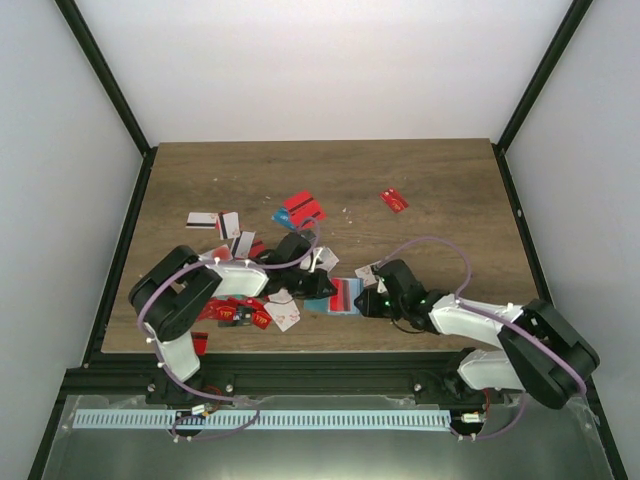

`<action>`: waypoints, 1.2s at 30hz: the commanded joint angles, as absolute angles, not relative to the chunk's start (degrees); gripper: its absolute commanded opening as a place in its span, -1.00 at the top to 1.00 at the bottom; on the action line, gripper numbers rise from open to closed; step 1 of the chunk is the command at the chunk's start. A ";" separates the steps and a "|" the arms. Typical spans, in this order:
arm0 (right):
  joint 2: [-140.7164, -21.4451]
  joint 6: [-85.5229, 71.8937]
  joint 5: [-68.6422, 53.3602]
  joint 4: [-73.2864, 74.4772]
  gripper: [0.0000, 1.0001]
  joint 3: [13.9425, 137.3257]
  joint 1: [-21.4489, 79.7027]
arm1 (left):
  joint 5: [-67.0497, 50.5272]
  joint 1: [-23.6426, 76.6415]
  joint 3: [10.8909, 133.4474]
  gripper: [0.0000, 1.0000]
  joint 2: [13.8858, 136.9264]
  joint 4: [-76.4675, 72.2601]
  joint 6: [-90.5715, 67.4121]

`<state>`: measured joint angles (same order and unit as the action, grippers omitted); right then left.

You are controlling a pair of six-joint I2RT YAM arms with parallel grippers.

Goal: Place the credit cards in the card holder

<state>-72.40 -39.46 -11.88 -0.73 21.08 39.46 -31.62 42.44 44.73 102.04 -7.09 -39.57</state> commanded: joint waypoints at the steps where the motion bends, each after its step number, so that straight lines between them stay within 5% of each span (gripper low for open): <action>1: -75.29 -38.12 -12.35 -0.78 0.42 22.24 39.70 | -30.01 43.09 45.62 0.92 105.50 -2.65 -36.99; 18: -77.00 -34.27 -13.62 -1.24 0.42 24.40 39.77 | -31.12 43.23 51.82 0.90 109.67 3.14 -31.26; 30: -75.81 -34.01 -11.48 0.88 0.42 24.58 39.64 | -20.42 43.38 53.22 0.28 102.47 12.03 -28.74; 36: -76.08 -34.02 -11.44 0.40 0.42 24.88 39.60 | -17.58 44.45 54.40 0.17 101.98 14.33 -28.40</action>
